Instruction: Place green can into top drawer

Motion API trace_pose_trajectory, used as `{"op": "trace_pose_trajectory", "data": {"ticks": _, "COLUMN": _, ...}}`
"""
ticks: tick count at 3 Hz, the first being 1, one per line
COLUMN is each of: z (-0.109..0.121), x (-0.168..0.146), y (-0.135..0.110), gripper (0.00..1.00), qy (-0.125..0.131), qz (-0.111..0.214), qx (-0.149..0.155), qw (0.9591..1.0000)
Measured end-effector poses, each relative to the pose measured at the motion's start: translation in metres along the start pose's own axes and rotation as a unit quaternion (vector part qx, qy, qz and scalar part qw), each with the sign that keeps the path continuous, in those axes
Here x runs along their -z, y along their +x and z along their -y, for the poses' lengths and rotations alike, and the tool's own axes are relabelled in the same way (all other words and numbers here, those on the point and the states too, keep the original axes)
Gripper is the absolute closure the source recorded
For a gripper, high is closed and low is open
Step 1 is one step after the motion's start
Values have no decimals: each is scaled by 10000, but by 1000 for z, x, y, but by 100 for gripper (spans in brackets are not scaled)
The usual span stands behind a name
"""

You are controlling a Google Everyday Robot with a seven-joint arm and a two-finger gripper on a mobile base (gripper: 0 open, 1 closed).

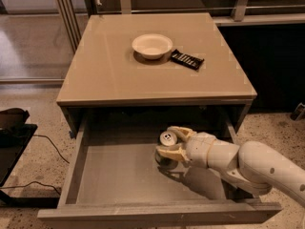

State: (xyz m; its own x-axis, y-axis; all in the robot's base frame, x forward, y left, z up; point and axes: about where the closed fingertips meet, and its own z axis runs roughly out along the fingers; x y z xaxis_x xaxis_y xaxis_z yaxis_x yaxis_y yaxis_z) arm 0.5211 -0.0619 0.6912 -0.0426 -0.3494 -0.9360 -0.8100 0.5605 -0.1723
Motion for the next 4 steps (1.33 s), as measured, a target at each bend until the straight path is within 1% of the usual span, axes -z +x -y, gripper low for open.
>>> {"op": "trace_pose_trajectory", "data": {"ticks": 3, "z": 0, "x": 0, "y": 0, "gripper": 12, "qy": -1, "qz": 0, "qx": 0, "qw": 10000}}
{"op": "trace_pose_trajectory", "data": {"ticks": 4, "z": 0, "x": 0, "y": 0, "gripper": 0, "qy": -1, "qz": 0, "qx": 0, "qw": 10000}}
